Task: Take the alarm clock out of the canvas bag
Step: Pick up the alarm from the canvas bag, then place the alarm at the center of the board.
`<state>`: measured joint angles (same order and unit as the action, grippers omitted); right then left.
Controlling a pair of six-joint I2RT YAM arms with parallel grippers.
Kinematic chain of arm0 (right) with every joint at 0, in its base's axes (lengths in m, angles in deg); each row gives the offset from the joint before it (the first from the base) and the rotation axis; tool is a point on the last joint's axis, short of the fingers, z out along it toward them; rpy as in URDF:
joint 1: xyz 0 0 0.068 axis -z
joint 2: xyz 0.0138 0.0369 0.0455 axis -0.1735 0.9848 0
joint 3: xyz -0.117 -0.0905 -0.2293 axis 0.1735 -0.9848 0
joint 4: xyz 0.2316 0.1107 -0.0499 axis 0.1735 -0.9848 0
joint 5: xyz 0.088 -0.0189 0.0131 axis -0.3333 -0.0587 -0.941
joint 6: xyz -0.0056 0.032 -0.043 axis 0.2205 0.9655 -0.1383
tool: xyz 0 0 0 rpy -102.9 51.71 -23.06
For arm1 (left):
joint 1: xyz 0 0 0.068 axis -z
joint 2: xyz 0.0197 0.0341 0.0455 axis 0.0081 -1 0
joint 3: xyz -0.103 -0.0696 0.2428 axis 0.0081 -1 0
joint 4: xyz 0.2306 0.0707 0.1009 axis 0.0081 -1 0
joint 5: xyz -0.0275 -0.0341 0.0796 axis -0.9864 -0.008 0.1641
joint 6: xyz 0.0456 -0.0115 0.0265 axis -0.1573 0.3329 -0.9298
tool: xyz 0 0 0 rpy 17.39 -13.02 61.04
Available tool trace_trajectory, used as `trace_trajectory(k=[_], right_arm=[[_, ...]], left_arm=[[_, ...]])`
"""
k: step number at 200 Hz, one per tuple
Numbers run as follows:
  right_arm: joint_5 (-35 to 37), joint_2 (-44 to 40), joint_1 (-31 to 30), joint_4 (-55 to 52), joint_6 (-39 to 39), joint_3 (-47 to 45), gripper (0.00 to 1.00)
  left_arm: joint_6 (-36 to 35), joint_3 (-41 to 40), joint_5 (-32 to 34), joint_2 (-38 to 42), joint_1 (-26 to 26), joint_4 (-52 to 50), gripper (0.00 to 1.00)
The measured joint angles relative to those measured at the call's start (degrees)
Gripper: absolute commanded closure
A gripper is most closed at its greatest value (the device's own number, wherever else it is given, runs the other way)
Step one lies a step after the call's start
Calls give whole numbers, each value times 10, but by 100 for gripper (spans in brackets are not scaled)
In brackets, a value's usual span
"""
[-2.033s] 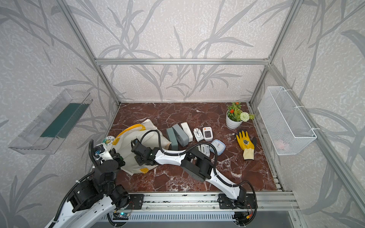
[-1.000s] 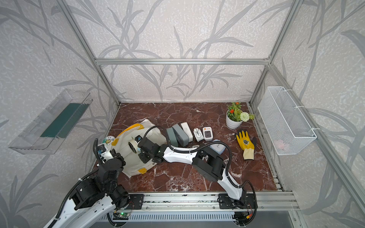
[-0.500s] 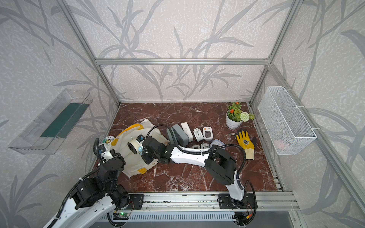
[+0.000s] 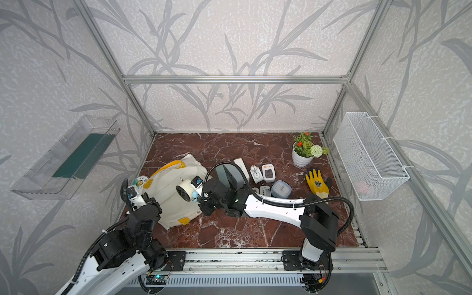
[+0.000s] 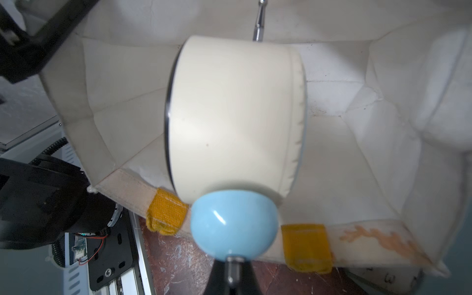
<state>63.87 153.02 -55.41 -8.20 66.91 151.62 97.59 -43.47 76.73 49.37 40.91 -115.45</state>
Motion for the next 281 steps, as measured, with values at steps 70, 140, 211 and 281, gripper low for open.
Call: trace_trajectory(k=[70,140,211,281], right_arm=[[10,-125,17,8,-16,-106,100],[47,-276,41,2,-24,-231,100],[73,-327,62,-30,-4,-308,100],[103,-273,92,-33,47,-336,100]], left_arm=[[3,3,2,-12,0,-3,100],[8,3,2,-16,0,-2,100],[8,3,2,-20,0,2,100],[8,3,2,-22,0,4,100]])
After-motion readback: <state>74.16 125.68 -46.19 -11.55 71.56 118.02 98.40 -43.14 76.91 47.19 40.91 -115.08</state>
